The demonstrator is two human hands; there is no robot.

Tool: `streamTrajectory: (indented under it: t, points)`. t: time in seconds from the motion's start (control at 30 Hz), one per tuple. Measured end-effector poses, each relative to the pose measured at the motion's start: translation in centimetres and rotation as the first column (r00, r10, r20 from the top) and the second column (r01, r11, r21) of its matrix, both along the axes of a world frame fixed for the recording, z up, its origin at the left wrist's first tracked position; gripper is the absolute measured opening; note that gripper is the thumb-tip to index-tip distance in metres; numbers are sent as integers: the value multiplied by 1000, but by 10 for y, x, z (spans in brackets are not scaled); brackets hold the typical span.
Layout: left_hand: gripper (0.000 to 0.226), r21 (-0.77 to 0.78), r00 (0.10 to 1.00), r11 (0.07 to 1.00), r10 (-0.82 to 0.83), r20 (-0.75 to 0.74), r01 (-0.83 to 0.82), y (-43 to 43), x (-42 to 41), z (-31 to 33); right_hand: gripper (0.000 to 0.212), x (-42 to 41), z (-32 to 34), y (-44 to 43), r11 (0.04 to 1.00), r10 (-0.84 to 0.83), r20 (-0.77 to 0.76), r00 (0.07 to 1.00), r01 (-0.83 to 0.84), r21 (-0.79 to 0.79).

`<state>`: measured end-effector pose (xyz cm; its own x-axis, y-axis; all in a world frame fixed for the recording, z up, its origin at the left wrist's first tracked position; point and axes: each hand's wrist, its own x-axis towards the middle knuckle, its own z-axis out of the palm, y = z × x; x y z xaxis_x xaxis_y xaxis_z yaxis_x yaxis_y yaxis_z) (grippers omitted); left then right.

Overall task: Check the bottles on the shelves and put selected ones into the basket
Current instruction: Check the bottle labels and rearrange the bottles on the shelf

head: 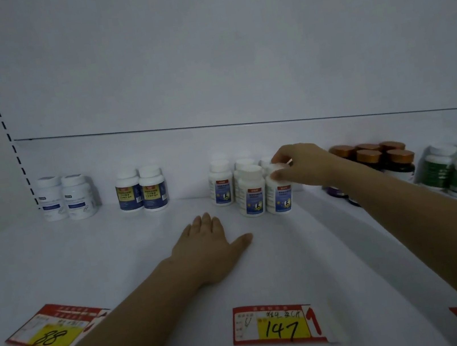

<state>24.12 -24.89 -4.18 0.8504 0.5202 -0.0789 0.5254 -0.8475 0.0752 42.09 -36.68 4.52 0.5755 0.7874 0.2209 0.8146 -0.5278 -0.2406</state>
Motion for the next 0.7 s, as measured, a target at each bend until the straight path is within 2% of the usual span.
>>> streamTrajectory:
  t: [0.07,0.3,0.47,0.6,0.7]
  points:
    - [89,-1,1000,1000,1,-4,-1,0,0,0,44,2,6,2,999,-8,16,1000,8,-39]
    - [89,-30,1000,1000,9,-18,-9,-3,0,4,44,-18,47,42,997,64,137,988,-70,35]
    - [89,-38,1000,999,16,7,-16,-3,-1,4,47,-37,42,91,987,155,172,973,-146,-67]
    - [89,-47,999,999,21,26,-20,-3,-2,3,49,-42,25,113,970,177,209,962,-134,-203]
    - [89,-49,999,999,21,32,-19,-3,-2,1,43,-40,14,122,962,178,252,951,-114,-249]
